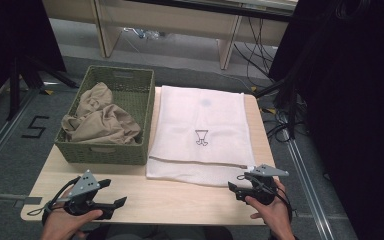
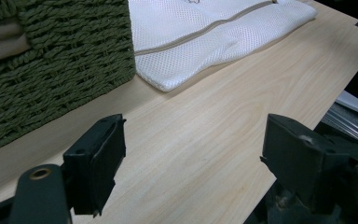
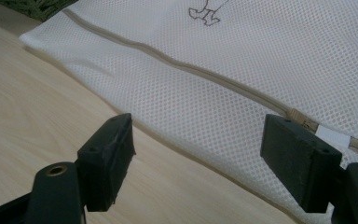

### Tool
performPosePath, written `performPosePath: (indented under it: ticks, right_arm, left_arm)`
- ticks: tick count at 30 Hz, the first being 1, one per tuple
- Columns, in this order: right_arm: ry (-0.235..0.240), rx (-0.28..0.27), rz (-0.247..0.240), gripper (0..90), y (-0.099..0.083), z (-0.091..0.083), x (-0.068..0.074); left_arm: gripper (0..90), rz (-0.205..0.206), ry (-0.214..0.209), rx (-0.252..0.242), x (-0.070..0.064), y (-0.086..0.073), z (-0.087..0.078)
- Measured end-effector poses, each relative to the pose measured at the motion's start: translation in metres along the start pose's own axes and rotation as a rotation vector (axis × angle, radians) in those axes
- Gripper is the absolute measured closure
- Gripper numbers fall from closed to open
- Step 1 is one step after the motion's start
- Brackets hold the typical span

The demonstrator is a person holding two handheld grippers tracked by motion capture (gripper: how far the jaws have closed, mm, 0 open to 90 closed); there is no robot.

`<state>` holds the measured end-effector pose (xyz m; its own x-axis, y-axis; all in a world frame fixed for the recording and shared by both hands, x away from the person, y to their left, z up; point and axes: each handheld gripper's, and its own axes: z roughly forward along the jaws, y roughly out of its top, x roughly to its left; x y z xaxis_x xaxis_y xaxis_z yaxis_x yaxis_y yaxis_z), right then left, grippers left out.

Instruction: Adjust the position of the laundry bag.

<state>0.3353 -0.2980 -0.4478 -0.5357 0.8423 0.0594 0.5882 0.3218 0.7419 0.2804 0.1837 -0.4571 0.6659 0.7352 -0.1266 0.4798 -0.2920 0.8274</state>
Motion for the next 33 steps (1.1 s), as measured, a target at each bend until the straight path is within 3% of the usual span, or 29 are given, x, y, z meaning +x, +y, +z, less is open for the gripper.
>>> performPosePath:
  ticks: [13, 20, 22, 26, 27, 28, 29, 33]
  right_arm:
    - [-0.005, 0.016, -0.001, 26.4, 0.000, 0.003, -0.002]
    - [0.009, 0.016, -0.002, 15.4, 0.004, 0.009, -0.003]
    - [0.019, 0.015, -0.014, 17.1, 0.008, 0.013, -0.003]
    - [0.043, 0.027, -0.032, 32.7, 0.018, 0.025, -0.004]
    - [0.043, 0.027, -0.032, 32.7, 0.018, 0.025, -0.004]
    - [0.053, 0.030, -0.057, 45.2, 0.024, 0.032, -0.005]
    - [0.053, 0.030, -0.057, 45.2, 0.024, 0.032, -0.005]
    - [0.078, 0.052, -0.072, 63.2, 0.038, 0.052, -0.005]
  left_arm:
    - [20.6, 0.006, 0.009, 0.019, -0.001, -0.001, 0.000]
    - [19.5, 0.008, 0.009, 0.029, -0.001, -0.001, 0.003]
    - [19.1, 0.008, 0.010, 0.033, -0.001, -0.001, 0.003]
    - [21.1, 0.018, 0.012, 0.041, -0.001, -0.001, 0.004]
    - [21.5, 0.018, 0.012, 0.041, -0.001, -0.001, 0.004]
    - [22.1, 0.021, 0.010, 0.046, -0.002, -0.001, 0.004]
    - [22.1, 0.024, 0.009, 0.047, -0.002, -0.001, 0.005]
    - [24.1, 0.030, 0.008, 0.057, -0.002, -0.001, 0.005]
